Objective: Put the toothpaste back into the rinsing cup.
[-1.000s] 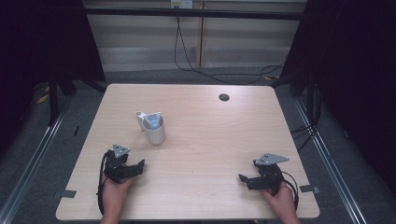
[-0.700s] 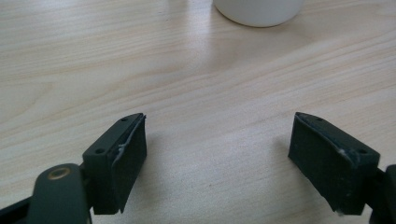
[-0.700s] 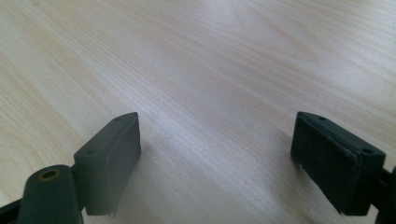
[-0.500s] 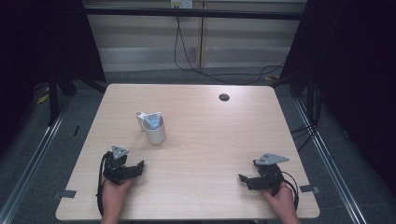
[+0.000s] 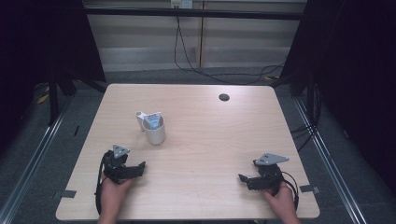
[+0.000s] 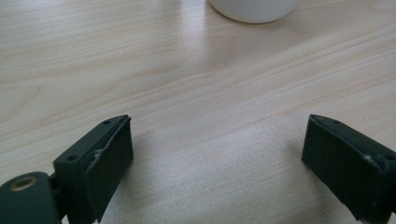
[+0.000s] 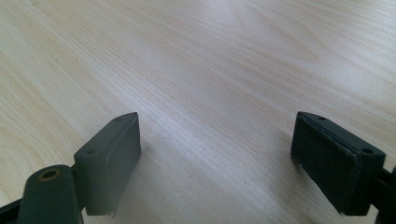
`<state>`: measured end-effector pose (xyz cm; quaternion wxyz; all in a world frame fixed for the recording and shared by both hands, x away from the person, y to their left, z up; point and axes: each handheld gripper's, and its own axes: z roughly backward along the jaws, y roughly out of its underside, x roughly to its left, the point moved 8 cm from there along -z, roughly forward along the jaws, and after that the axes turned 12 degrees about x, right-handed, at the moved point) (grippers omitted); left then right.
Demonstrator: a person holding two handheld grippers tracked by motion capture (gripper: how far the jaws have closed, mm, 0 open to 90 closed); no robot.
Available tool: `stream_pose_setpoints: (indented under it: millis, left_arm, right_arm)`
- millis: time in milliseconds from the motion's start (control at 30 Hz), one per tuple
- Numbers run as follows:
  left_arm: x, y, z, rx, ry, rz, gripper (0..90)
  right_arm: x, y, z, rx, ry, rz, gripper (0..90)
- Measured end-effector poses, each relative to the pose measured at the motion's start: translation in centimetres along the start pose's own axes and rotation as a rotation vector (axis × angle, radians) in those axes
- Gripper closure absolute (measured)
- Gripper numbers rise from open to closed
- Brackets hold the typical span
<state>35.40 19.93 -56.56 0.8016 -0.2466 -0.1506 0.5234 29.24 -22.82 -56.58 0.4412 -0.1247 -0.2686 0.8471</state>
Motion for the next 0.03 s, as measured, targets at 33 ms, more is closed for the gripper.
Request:
stream_pose_setpoints:
  millis: [33]
  left_arm:
    - [0.0, 0.0, 0.0, 0.0, 0.0, 0.0, 8.5]
  right_arm:
    - [0.0, 0.0, 0.0, 0.0, 0.0, 0.0, 15.4]
